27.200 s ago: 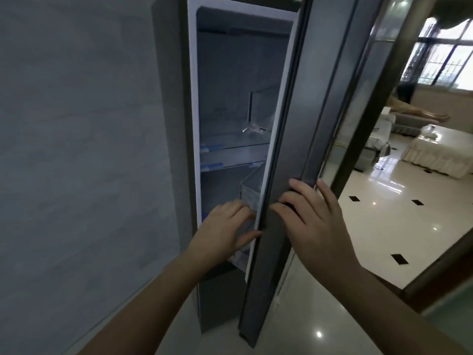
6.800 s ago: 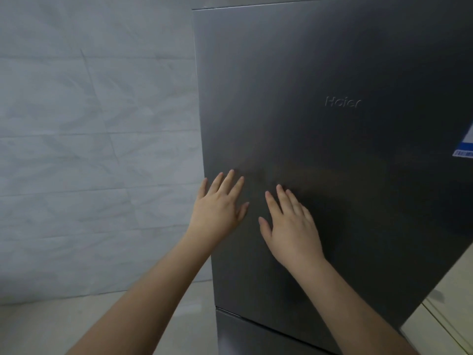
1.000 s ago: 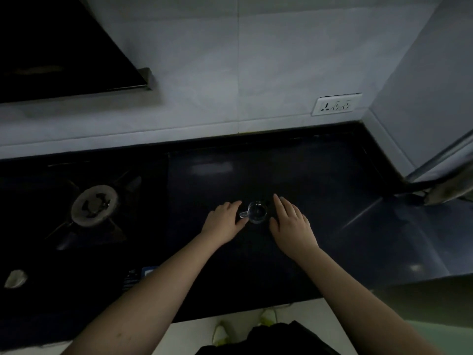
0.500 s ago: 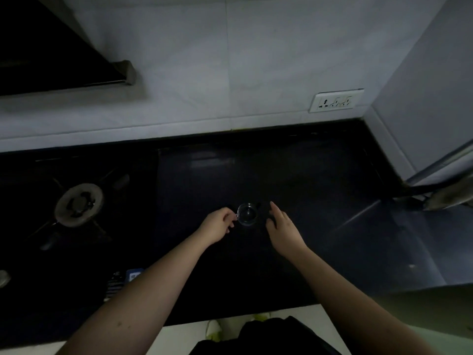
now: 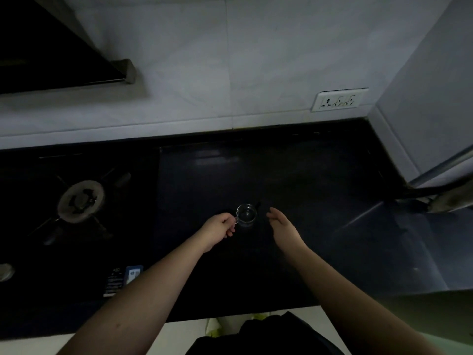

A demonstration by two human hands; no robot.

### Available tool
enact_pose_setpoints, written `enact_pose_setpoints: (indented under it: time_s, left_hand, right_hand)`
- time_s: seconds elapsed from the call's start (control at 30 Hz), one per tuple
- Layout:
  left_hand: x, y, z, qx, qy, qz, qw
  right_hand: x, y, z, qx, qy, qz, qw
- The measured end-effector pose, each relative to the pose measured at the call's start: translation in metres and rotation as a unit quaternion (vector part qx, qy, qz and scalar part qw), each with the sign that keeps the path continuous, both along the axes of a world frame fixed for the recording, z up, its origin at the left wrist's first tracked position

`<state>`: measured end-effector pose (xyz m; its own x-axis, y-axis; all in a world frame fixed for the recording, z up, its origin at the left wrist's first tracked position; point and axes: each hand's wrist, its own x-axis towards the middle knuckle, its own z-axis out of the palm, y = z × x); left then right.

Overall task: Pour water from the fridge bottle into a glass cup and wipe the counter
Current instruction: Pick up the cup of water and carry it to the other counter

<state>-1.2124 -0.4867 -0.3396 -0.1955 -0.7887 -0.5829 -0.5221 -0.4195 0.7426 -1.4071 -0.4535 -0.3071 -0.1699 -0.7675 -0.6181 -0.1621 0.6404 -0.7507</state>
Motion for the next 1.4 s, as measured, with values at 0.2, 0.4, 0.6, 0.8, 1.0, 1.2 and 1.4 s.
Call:
enact_pose_setpoints:
  time_s: [0.2, 0.4, 0.6, 0.8, 1.0, 1.2, 1.4]
  left_hand:
    - [-0.002, 0.006, 0.01, -0.006, 0.036, 0.027, 0.999]
    - [-0.005, 0.01, 0.037, -0.041, 0.07, 0.053, 0.995]
    - [-0.006, 0.018, 0.061, -0.06, 0.077, 0.055, 0.994]
    - [-0.005, 0.027, 0.076, -0.065, 0.104, 0.058, 0.991]
    - [-0.002, 0.031, 0.08, -0.084, 0.093, 0.062, 0.99]
    - [0.001, 0.034, 0.081, -0.089, 0.089, 0.079, 0.989]
    - [-0.001, 0.035, 0.08, -0.073, 0.087, 0.085, 0.99]
  right_hand:
    - [-0.001, -0.001, -0.004, 0.034, -0.049, -0.017, 0.998]
    - [-0.01, 0.002, 0.012, -0.042, -0.142, -0.011, 0.989]
    - [-0.016, 0.0, 0.03, -0.08, -0.174, 0.016, 0.981]
    - [-0.013, 0.002, 0.047, -0.078, -0.187, 0.054, 0.978]
    - [-0.008, -0.001, 0.043, -0.049, -0.188, 0.038, 0.98]
    - [-0.003, -0.003, 0.047, -0.028, -0.216, 0.01, 0.976]
    - [0.002, -0.008, 0.059, 0.021, -0.233, -0.022, 0.972]
